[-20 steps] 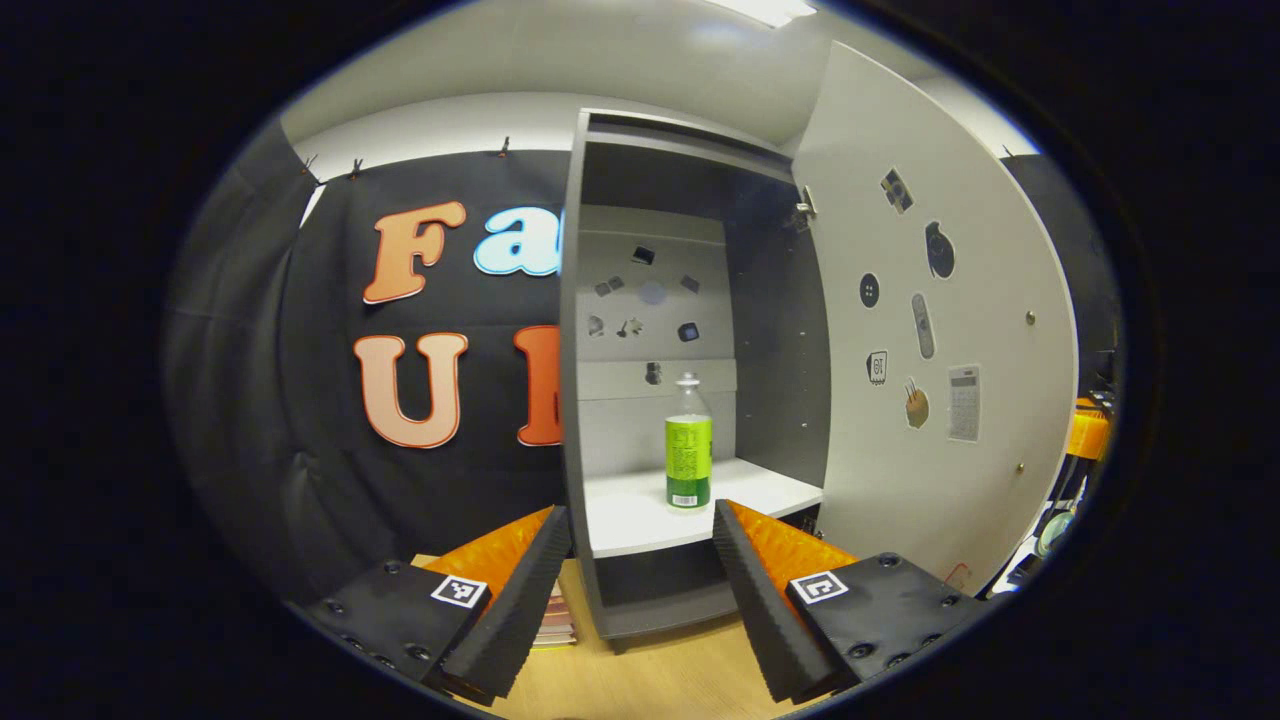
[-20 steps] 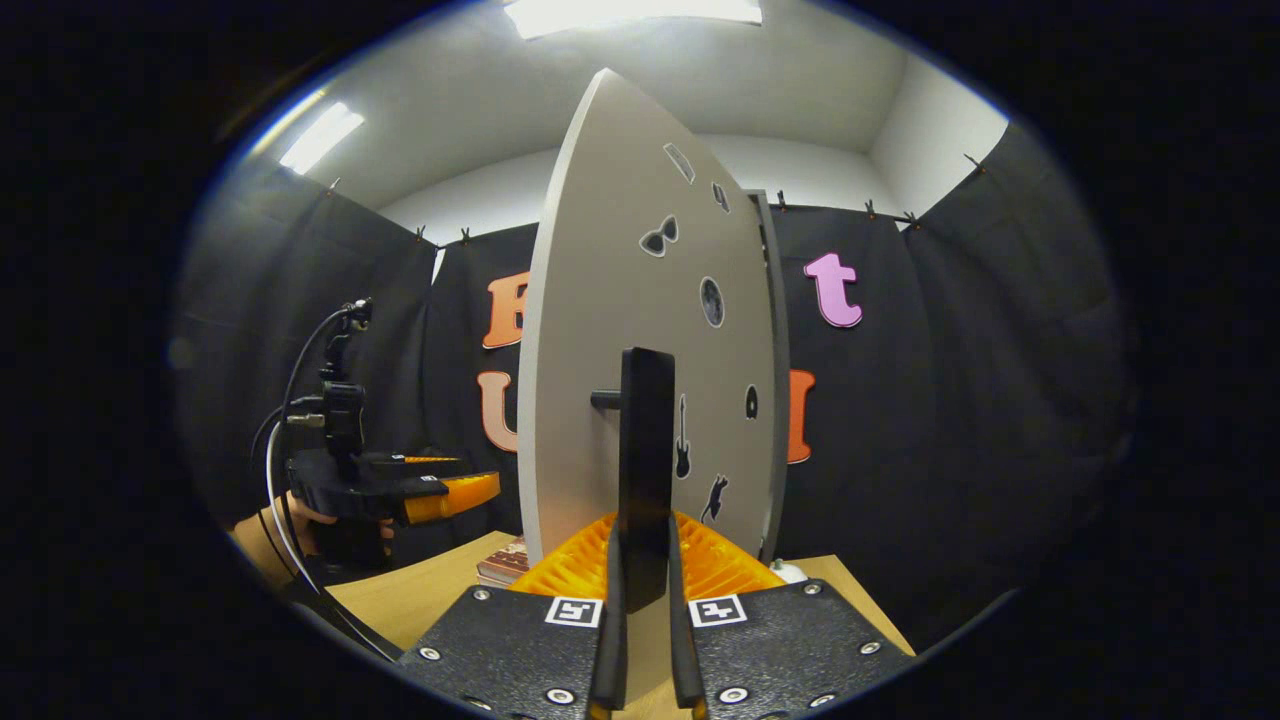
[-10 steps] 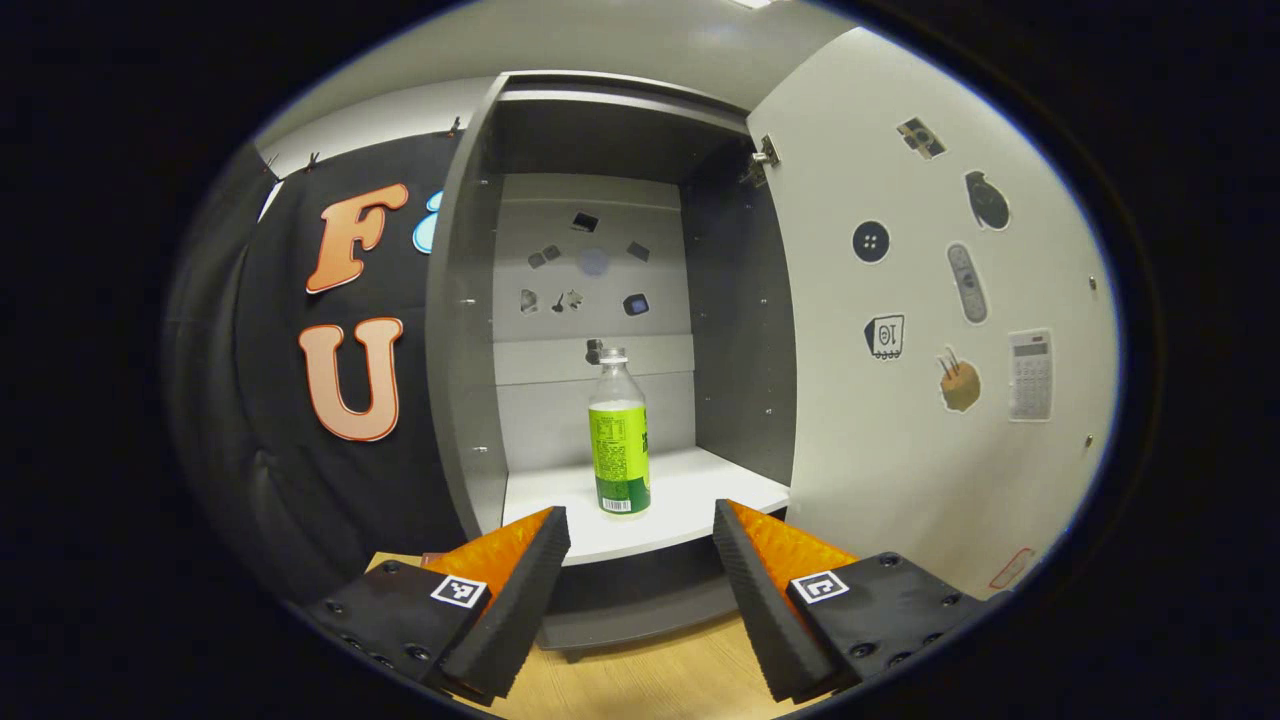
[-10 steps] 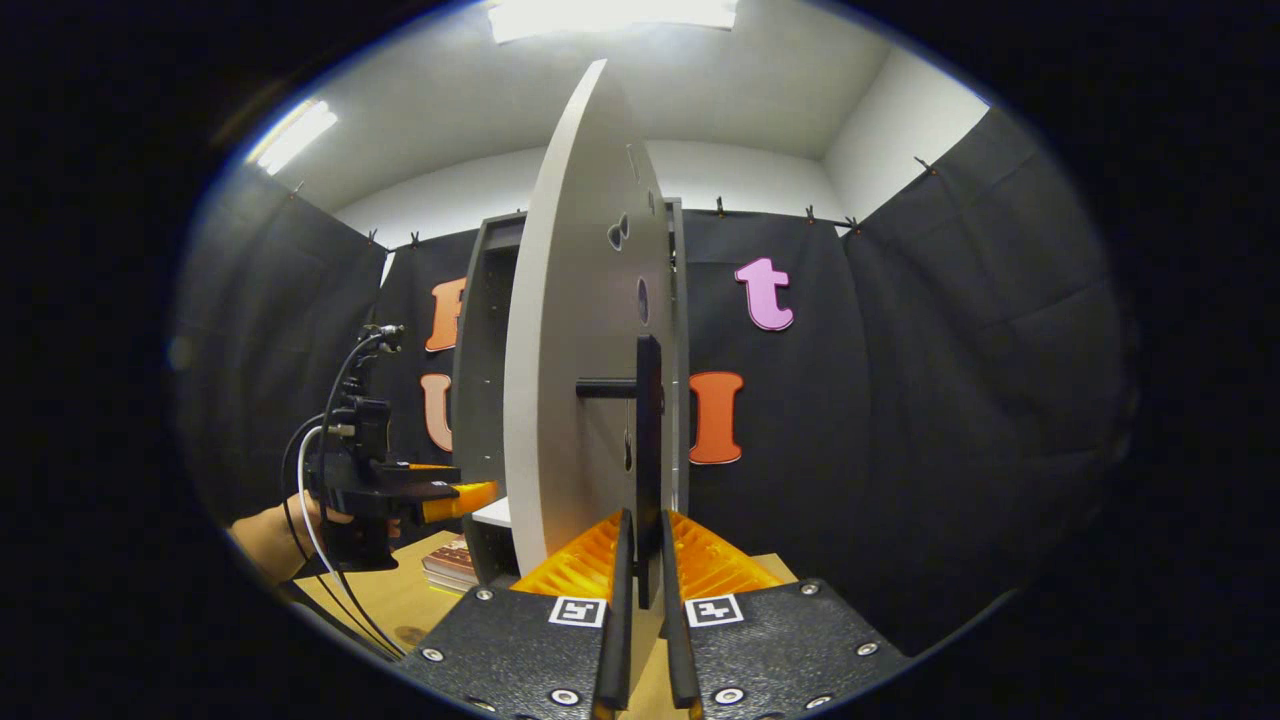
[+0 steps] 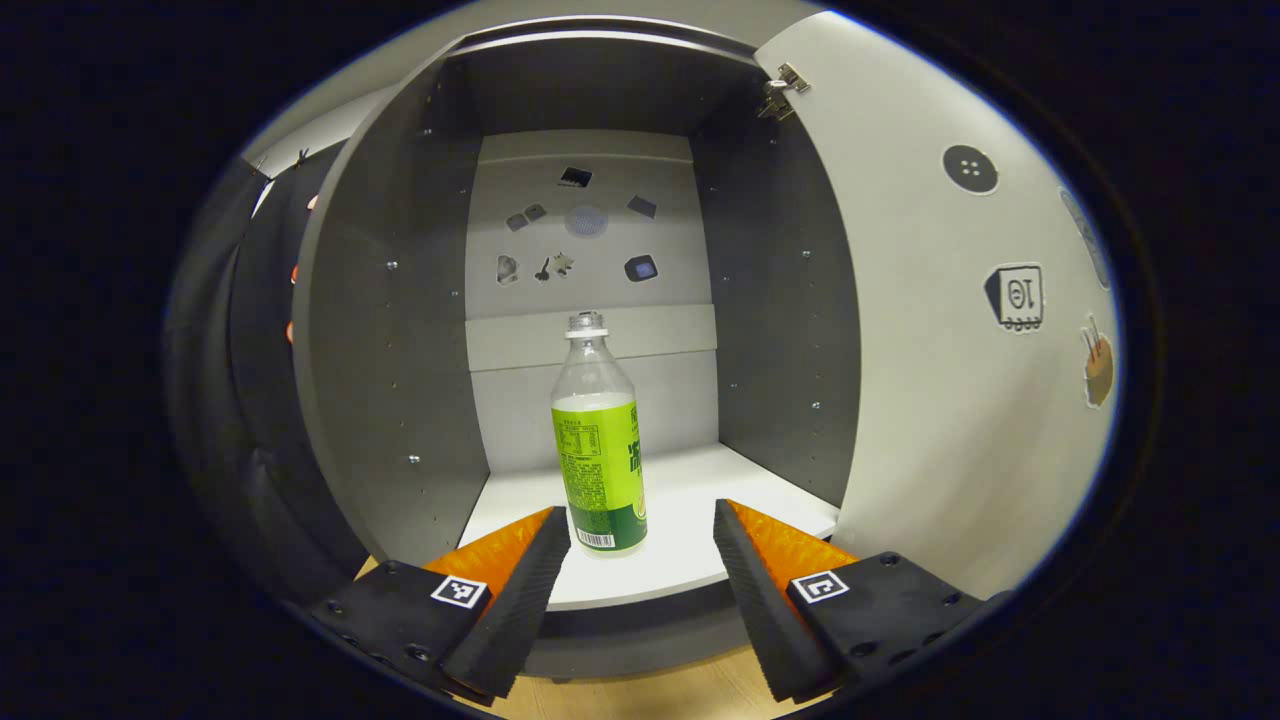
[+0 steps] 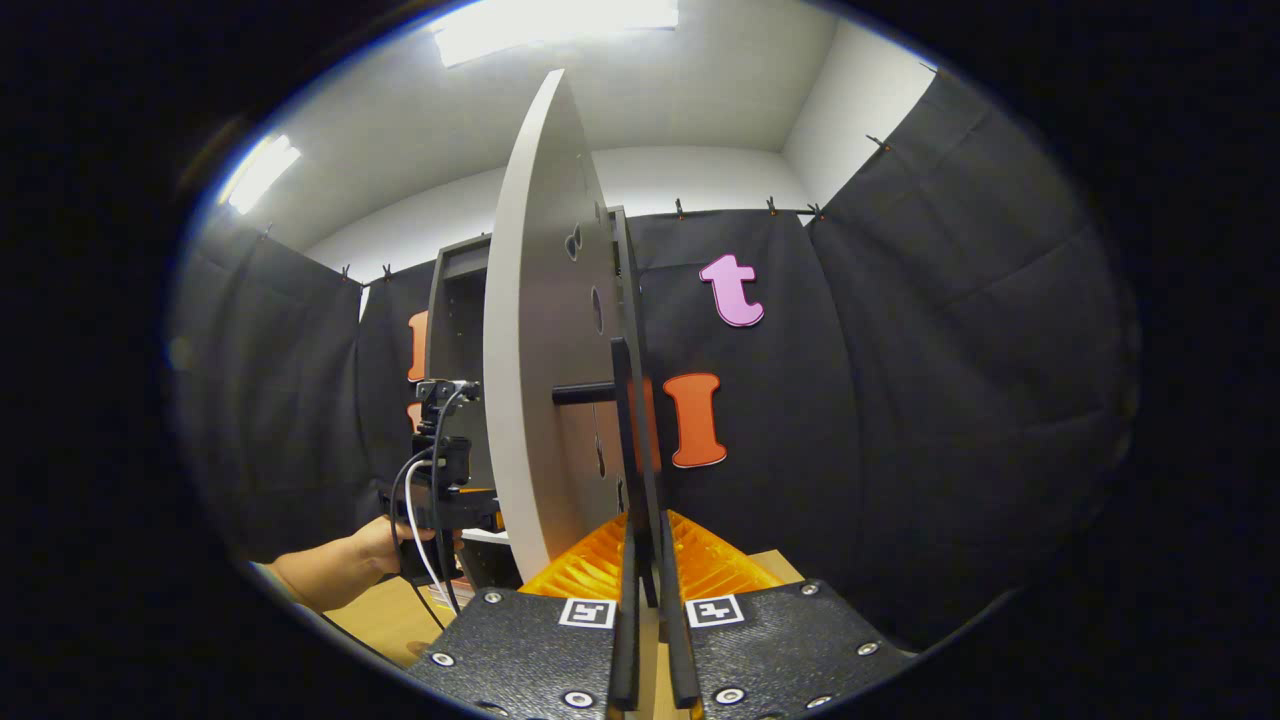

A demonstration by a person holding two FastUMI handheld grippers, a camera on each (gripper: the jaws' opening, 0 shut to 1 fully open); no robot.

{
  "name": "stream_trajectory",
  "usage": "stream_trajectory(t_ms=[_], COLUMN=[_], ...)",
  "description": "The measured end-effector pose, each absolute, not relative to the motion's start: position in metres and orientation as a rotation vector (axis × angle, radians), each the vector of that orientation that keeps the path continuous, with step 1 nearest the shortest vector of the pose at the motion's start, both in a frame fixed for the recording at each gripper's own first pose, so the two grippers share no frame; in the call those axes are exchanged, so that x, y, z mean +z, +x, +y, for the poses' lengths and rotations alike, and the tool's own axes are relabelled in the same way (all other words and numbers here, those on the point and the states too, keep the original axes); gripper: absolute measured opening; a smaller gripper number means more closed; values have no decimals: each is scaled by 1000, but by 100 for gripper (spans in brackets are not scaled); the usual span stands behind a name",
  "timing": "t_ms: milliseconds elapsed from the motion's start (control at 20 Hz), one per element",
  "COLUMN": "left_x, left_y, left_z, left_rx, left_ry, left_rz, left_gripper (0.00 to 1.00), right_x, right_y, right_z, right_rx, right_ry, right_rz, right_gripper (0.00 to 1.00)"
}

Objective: Open the cabinet door with the right hand, grasp the bottle in the cabinet with the left hand and place it on the coaster, then close the cabinet door with the right hand.

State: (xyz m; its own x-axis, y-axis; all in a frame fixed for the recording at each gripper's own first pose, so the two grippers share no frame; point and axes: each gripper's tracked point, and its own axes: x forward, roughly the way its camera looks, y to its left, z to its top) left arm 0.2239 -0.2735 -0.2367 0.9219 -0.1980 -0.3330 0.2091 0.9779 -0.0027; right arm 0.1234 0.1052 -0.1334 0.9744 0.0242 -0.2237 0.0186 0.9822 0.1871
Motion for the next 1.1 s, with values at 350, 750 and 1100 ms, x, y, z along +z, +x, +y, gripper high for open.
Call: stream_trajectory(t_ms=[350,750,1100], left_x=[-253,-253,-239], left_y=[288,327,315], left_z=[-266,-266,-258], left_rx=[-123,-98,-114], left_ry=[23,-1,6], left_rz=[310,274,262], left_gripper=[95,84,79], right_x=[-132,-135,-136], right_y=[126,116,113], right_z=[100,88,88], right_rx=[18,6,6], right_ry=[160,125,140], right_rz=[224,223,220], right_gripper=[12,13,13])
